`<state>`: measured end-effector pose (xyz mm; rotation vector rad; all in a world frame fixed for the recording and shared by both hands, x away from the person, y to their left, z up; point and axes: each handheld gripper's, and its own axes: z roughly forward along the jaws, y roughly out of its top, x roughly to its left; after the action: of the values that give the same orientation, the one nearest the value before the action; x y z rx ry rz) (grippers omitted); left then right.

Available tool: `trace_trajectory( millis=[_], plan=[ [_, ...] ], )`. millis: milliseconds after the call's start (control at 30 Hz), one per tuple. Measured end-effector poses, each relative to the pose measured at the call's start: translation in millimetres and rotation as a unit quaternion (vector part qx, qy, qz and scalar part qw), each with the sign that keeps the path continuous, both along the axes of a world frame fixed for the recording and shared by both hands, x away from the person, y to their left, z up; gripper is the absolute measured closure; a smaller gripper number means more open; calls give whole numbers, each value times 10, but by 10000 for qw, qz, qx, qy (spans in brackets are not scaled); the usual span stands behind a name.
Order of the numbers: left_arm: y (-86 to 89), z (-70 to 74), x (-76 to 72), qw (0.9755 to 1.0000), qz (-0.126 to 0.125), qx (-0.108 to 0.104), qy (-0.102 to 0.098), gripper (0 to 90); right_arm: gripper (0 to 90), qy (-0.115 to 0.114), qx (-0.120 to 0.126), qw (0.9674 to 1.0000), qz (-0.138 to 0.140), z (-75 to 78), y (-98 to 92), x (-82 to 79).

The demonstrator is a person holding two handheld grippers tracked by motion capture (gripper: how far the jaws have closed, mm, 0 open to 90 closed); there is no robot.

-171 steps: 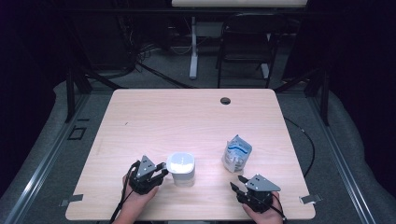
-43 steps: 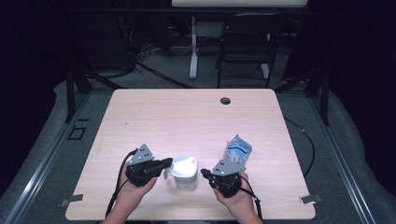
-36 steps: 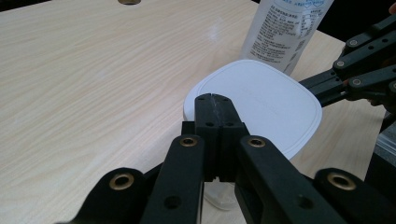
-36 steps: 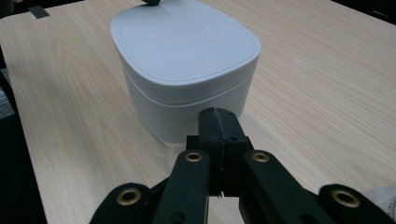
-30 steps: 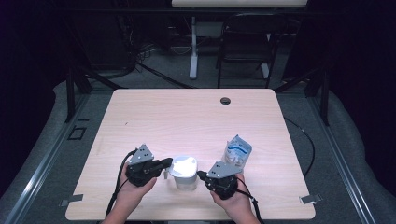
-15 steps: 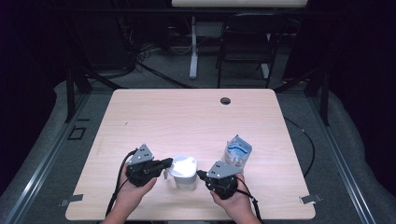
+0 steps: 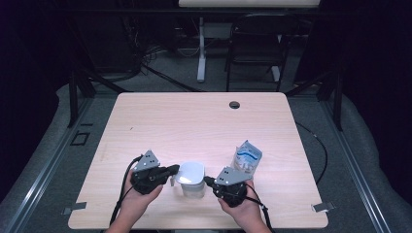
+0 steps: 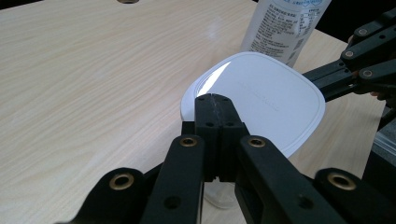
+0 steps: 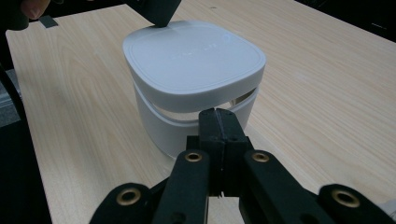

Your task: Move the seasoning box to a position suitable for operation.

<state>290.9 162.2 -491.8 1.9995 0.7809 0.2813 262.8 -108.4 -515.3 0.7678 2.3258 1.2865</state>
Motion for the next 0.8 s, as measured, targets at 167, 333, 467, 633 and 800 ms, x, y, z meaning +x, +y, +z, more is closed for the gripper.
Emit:
trace_trajectory(
  millis=[167,333,467,633,800],
  plan=[
    [3,2,0,10000,6,12,3,900,900,2,14,10000,-4,18,0,6],
    [14,4,4,10000,28,39,12,900,900,10,23,10000,0,57,13,16],
    [31,8,7,10000,61,77,7,900,900,54,79,10000,5,74,16,23],
    [70,11,16,9999,134,33,-4,880,900,33,11,10000,13,104,51,33],
    [130,21,34,9997,240,-13,20,835,900,37,-24,10000,14,131,70,47]
  ],
)
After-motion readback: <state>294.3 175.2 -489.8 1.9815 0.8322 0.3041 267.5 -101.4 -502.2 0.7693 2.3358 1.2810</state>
